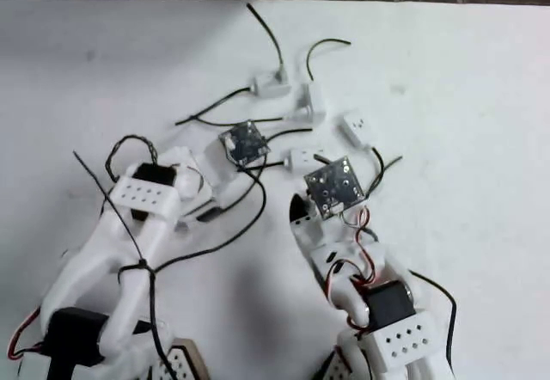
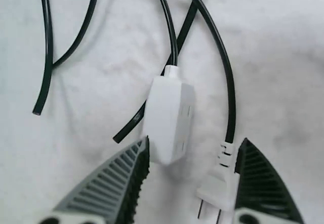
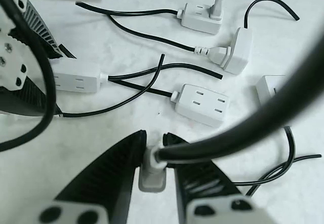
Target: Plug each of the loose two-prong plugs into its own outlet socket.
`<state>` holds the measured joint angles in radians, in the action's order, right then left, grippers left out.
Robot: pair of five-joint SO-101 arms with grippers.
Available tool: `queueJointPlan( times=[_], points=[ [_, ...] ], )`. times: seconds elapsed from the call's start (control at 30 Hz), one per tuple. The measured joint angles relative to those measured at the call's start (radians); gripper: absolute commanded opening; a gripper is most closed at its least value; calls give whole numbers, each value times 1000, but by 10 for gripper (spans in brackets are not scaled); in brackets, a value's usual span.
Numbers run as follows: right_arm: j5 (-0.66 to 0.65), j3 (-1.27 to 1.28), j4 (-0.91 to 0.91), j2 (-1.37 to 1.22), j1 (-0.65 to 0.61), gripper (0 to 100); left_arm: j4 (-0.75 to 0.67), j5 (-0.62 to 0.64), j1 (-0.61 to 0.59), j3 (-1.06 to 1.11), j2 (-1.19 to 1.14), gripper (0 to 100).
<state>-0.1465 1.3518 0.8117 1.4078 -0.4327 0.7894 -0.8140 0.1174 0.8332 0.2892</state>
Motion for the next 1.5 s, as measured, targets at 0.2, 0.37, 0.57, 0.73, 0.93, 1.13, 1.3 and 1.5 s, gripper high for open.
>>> queueJointPlan(
  times=[0.2,0.37,0.57,0.73,0.93,1.13,1.3,1.5],
  points=[
    [0,0,0,0,0,17,-3,-2,-40,-153,-221,279],
    [0,8,0,-2,0,17,199,-3,-74,-454,-505,260],
    [0,8,0,-2,0,17,321,-3,-104,-678,-634,244],
    [0,8,0,-2,0,17,344,-2,-107,-695,-635,110],
    [0,8,0,-2,0,17,354,-3,-106,-651,-595,28],
    [0,6,0,-2,77,17,439,71,-58,-588,-390,22],
    [-6,-34,14,-2,213,17,465,193,52,-502,-236,22],
    [-9,-129,120,0,296,17,420,310,213,-453,-236,23]
  ],
)
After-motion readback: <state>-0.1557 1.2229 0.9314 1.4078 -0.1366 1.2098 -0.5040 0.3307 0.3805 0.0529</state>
